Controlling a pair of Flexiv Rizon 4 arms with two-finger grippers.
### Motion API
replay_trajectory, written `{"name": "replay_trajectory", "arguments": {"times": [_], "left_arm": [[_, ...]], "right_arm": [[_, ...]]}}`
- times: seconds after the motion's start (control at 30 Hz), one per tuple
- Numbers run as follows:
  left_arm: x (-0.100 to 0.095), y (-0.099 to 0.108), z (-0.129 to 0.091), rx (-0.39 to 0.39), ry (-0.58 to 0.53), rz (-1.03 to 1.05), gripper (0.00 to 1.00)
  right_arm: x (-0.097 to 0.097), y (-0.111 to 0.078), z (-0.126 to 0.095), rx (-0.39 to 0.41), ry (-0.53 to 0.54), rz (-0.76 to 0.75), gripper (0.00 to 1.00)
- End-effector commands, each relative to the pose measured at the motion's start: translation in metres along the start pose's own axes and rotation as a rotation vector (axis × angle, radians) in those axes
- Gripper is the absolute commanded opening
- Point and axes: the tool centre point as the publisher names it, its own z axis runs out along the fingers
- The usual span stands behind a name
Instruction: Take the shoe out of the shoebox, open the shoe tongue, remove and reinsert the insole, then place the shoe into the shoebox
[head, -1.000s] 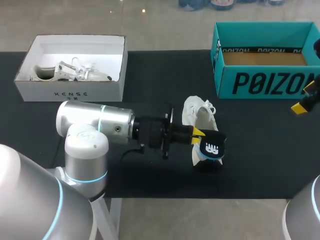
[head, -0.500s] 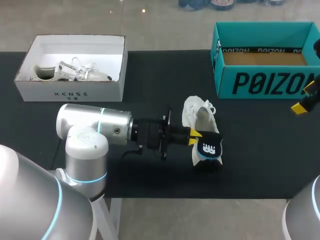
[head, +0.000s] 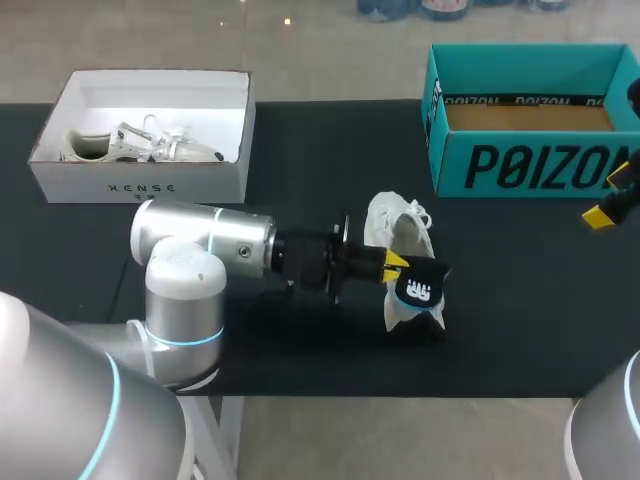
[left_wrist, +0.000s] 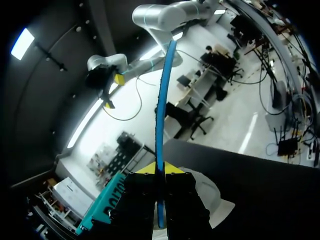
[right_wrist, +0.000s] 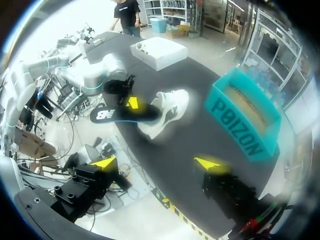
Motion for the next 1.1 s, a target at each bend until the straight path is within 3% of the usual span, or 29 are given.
{"name": "replay_trajectory", "arguments": {"times": [0.03, 0.3, 0.57, 1.1], "left_arm": [[-0.008, 0.011, 0.011, 0.012, 0.01, -0.001, 0.0], [-0.007, 0.019, 0.003, -0.056, 0.063, -0.009, 0.0], [-0.003, 0.027, -0.001, -0.075, 0.096, -0.006, 0.0], [-0.004, 0.069, -0.002, -0.135, 0.141, 0.023, 0.0]], "right_arm": [[-0.002, 0.003, 0.001, 0.007, 0.003, 0.002, 1.0], [-0.002, 0.003, 0.001, 0.007, 0.003, 0.002, 1.0], [-0.002, 0.003, 0.001, 0.007, 0.003, 0.002, 1.0], [-0.002, 0.003, 0.001, 0.007, 0.003, 0.002, 1.0]]}}
